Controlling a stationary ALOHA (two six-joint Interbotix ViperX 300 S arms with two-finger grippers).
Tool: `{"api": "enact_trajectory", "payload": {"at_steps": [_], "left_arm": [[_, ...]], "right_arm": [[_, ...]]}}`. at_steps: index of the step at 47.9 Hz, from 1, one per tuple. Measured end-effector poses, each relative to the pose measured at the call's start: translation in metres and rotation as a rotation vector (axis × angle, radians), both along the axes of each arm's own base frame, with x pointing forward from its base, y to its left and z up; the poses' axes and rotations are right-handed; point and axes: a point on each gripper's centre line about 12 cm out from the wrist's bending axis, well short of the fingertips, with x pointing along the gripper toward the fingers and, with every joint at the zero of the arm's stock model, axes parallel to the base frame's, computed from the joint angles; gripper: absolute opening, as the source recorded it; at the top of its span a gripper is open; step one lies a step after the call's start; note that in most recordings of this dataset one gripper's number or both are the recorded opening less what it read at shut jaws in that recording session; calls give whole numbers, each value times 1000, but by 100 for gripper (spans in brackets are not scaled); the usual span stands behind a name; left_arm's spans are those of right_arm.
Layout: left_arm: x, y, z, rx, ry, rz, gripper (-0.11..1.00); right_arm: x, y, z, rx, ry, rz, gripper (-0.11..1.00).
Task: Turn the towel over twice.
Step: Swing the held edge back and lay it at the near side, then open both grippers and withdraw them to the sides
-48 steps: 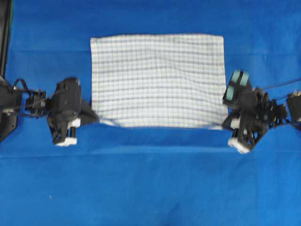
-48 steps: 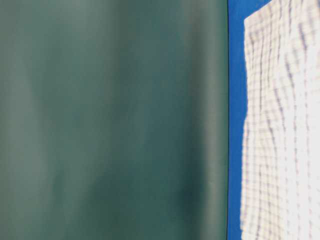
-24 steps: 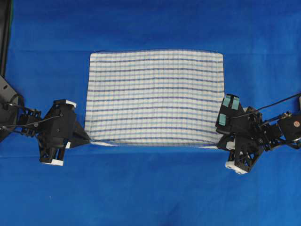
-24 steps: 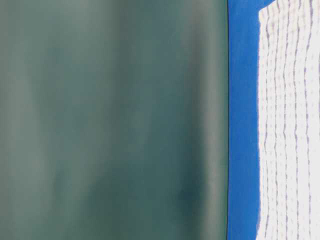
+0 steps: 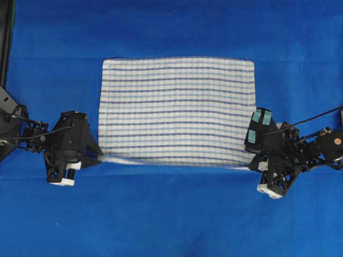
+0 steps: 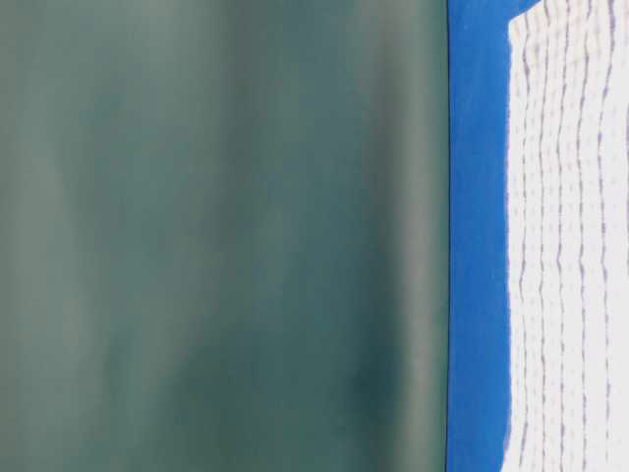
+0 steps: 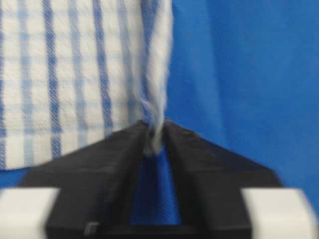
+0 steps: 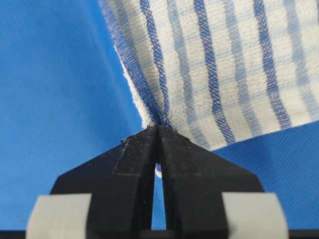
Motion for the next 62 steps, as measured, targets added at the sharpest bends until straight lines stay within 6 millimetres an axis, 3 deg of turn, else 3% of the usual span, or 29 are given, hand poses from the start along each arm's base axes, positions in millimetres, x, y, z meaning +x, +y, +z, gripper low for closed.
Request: {"api": "enact_trajectory", "payload": {"at_steps": [6, 10, 15, 22, 34, 44, 52, 62], "left_arm": [[4, -1, 10, -10, -7, 6, 68], [6, -2, 21, -12, -12, 3, 82], [7, -2, 38, -12, -27, -4, 80], [5, -2, 63, -24, -75, -7, 78], [-6, 7, 117, -37, -287, -6, 78], [-28, 25, 149, 6, -458, 18, 78], [-48, 38, 168, 64, -571, 35, 78], [-69, 50, 171, 85, -639, 92, 78]], "right_arm": [[4, 0, 8, -20, -1, 15, 56], [6, -1, 18, -41, -12, 26, 69], [9, -4, 36, -85, -39, 52, 64], [12, -9, 69, -155, -124, 93, 64], [6, -23, 129, -310, -347, 183, 64], [-19, -48, 170, -422, -517, 174, 64], [-50, -63, 197, -476, -653, 147, 64], [-79, -74, 200, -481, -728, 101, 64]]}}
